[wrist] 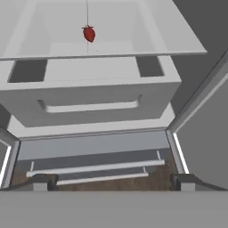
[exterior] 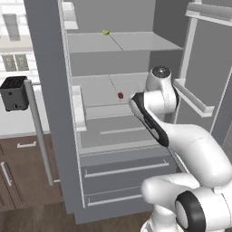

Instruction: Take the strawberry from the fridge and place it on top of the pancake, located on the dining counter.

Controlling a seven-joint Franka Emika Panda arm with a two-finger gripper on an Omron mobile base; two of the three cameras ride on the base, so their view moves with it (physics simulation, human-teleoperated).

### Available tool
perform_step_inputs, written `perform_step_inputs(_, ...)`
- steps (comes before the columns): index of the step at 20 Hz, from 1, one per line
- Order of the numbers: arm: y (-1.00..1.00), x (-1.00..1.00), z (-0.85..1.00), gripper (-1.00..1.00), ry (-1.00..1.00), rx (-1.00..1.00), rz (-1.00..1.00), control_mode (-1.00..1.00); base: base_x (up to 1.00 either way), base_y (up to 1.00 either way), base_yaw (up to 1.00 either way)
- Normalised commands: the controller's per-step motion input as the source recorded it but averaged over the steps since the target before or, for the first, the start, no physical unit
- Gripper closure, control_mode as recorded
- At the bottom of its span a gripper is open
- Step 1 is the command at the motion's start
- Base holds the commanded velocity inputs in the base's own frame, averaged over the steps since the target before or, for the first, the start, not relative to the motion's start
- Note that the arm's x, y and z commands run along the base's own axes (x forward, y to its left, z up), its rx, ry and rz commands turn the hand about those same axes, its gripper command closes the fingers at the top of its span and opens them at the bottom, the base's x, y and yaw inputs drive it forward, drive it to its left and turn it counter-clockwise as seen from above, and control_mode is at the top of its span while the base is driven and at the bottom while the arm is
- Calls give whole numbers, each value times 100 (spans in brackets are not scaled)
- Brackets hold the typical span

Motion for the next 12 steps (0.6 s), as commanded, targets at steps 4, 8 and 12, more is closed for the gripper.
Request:
perform_step_inputs(4, 0, 0, 0, -100, 0, 0, 0, 100, 88, -1, 0)
perform_step_inputs(8, 0, 0, 0, -100, 0, 0, 0, 100, 52, -2, 0)
perform_step_inputs(12, -7, 0, -36, -100, -2, 1, 1, -100, 7, -2, 0)
